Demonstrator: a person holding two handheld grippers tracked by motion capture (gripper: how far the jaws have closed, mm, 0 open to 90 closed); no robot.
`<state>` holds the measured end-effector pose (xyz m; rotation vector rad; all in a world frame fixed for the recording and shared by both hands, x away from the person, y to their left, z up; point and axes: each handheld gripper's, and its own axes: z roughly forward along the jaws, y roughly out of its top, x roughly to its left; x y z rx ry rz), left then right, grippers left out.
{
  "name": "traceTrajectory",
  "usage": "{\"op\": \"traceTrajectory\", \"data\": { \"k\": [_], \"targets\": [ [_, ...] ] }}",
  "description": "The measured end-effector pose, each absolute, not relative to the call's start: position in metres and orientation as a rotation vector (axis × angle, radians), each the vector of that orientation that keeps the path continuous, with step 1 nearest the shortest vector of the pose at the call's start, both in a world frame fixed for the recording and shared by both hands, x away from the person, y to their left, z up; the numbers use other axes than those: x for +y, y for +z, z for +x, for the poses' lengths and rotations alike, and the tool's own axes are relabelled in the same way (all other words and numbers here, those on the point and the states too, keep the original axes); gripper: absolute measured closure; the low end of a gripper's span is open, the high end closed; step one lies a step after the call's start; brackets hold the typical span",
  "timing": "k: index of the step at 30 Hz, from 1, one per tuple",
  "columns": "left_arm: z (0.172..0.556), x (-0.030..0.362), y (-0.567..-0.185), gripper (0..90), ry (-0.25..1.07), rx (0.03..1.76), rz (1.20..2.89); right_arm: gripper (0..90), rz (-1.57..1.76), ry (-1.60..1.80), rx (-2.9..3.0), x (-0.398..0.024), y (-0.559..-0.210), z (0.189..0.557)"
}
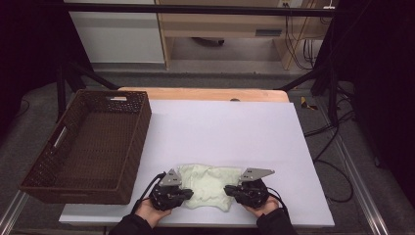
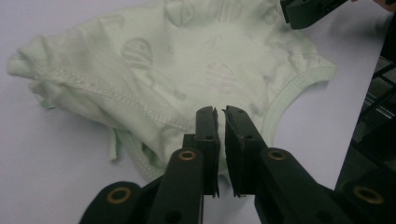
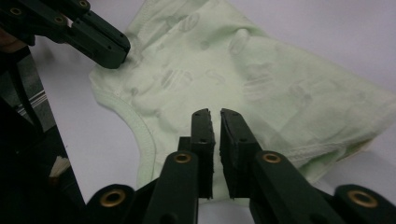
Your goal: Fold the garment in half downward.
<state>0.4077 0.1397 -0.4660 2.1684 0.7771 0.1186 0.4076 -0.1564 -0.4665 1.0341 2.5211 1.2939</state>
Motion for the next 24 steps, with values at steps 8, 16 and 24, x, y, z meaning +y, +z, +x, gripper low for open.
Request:
{"op": "traceTrajectory", "data": {
  "k": [8,16,24],
  "targets": [
    [0.413,0.150,-0.457,29.1,0.234,0.818,2.049,42.8,1.056,1.372,2.367,-0.169,-0.458,0.410],
    [0.428,0.153,-0.449,9.6,0.269,0.882,2.010,28.2,1.106,1.335,2.251,-0.175,-0.457,0.420],
    [0.454,0.160,-0.451,5.6,0.296,0.984,1.977,25.6,1.209,1.304,2.189,-0.179,-0.461,0.442]
  ]
}}
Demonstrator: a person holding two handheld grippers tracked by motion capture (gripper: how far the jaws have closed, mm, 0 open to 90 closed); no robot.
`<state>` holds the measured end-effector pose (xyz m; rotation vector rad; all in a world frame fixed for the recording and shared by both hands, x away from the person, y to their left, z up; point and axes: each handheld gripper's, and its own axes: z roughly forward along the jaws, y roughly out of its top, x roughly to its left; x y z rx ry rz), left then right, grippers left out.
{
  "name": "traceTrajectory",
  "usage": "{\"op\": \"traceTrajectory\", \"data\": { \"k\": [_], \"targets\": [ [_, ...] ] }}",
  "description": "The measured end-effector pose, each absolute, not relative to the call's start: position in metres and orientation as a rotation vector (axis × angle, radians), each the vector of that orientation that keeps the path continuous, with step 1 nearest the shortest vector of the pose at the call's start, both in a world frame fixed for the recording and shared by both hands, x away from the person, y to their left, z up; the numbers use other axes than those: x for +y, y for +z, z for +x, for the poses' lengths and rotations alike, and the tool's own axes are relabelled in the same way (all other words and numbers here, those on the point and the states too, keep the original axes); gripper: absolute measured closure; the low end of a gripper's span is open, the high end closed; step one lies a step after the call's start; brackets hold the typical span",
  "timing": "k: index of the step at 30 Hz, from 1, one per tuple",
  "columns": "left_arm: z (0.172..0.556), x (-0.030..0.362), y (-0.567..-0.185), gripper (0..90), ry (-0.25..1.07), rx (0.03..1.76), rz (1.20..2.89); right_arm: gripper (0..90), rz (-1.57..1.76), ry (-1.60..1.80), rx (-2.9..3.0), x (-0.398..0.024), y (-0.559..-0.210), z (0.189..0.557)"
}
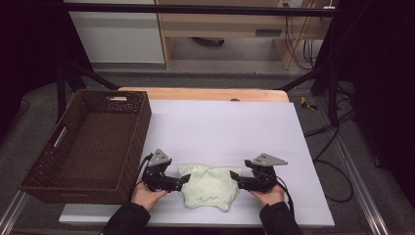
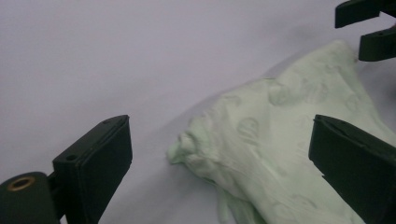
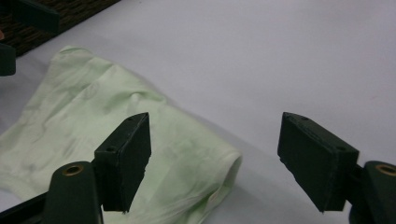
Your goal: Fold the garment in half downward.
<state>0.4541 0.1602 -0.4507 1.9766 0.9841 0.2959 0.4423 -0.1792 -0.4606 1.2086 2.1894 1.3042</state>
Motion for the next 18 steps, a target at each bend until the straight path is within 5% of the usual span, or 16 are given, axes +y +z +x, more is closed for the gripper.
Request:
{"op": "traceTrajectory", "data": {
  "k": [9,18],
  "targets": [
    [0.473,0.161,-0.466,20.2,0.284,1.044,1.984,30.6,1.324,1.234,2.205,-0.183,-0.471,0.461],
    [0.477,0.160,-0.477,49.5,0.254,1.047,1.990,52.6,1.337,1.183,2.275,-0.177,-0.481,0.464]
  ]
}}
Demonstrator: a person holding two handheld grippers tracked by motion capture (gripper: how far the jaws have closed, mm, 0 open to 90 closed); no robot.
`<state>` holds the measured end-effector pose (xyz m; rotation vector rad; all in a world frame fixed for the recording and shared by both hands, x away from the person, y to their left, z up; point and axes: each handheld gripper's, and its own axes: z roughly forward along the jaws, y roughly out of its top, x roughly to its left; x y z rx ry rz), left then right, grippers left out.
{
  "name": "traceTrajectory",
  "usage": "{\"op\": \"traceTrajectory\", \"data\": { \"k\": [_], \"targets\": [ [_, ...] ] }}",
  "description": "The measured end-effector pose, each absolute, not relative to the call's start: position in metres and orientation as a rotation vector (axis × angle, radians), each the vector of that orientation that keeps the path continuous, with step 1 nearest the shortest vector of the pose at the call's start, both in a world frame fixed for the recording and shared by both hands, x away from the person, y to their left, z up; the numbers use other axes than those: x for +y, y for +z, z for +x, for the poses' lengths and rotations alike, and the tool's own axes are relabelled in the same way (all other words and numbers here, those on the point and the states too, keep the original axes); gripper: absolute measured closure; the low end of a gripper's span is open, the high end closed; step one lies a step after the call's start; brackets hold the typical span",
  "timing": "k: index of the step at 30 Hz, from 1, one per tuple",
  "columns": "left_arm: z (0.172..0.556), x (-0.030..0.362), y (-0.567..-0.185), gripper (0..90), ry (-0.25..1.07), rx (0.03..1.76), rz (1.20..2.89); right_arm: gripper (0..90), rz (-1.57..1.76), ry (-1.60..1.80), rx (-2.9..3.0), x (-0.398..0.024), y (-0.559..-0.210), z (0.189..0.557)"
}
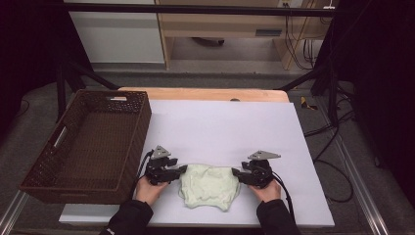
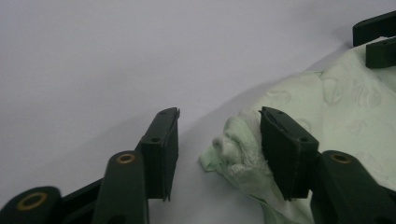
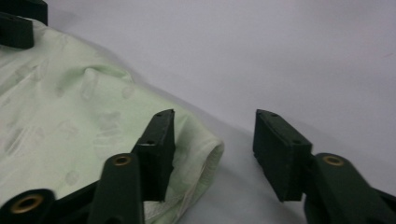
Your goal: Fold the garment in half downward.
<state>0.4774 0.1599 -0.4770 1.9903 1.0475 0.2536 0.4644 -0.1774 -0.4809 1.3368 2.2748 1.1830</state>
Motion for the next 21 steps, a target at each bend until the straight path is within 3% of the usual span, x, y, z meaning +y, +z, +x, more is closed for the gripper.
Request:
{"op": "traceTrajectory", "data": {
  "k": [9,15,21],
  "targets": [
    [0.4783,0.1520,-0.4850,63.8,0.268,1.015,2.020,64.6,1.349,1.200,2.296,-0.1738,-0.4845,0.4630],
    [0.4787,0.1499,-0.4858,73.4,0.251,1.037,2.007,80.1,1.368,1.230,2.314,-0.1691,-0.4858,0.4604],
    [0.4763,0.1499,-0.4830,77.9,0.258,1.065,1.992,86.8,1.366,1.220,2.321,-0.1696,-0.4832,0.4611]
  ]
}}
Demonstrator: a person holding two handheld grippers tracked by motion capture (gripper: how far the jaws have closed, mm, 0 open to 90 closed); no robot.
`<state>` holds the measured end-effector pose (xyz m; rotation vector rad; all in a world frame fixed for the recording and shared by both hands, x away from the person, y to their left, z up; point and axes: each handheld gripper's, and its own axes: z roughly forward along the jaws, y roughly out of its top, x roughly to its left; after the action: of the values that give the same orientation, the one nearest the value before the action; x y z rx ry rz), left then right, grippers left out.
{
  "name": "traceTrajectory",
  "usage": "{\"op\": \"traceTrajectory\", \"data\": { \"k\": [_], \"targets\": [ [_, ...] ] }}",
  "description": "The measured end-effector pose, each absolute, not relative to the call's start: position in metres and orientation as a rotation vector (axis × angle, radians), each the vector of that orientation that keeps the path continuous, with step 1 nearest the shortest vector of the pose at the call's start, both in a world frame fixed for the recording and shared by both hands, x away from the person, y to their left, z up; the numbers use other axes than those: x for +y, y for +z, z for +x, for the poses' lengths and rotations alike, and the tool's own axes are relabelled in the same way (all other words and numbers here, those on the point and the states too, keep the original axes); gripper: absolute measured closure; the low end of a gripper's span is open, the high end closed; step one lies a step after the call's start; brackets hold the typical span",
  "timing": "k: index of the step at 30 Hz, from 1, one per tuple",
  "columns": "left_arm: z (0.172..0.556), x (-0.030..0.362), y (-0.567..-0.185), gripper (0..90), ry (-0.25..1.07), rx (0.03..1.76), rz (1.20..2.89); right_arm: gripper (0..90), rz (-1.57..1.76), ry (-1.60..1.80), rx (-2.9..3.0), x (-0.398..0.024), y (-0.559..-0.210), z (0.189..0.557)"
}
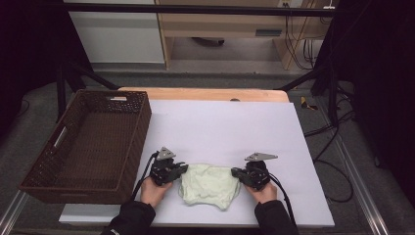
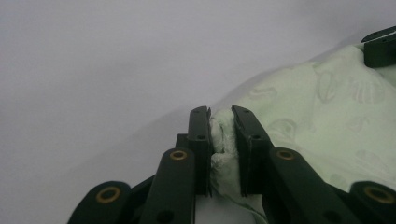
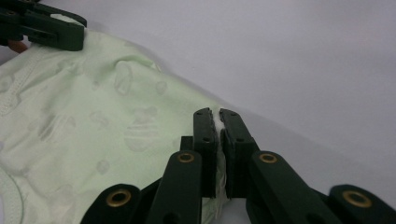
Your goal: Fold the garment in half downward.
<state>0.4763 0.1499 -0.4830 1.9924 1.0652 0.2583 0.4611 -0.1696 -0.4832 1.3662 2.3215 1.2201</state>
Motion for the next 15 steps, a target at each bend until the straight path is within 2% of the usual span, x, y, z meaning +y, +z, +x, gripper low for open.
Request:
{"op": "traceTrajectory", "data": {
  "k": [9,15],
  "targets": [
    [0.4752,0.1561,-0.4796,78.6,0.298,1.146,1.960,87.5,1.373,1.242,2.252,-0.1779,-0.4759,0.4605],
    [0.4715,0.1478,-0.4813,77.3,0.340,1.107,1.971,87.2,1.365,1.169,2.252,-0.1758,-0.4811,0.4632]
  ]
}}
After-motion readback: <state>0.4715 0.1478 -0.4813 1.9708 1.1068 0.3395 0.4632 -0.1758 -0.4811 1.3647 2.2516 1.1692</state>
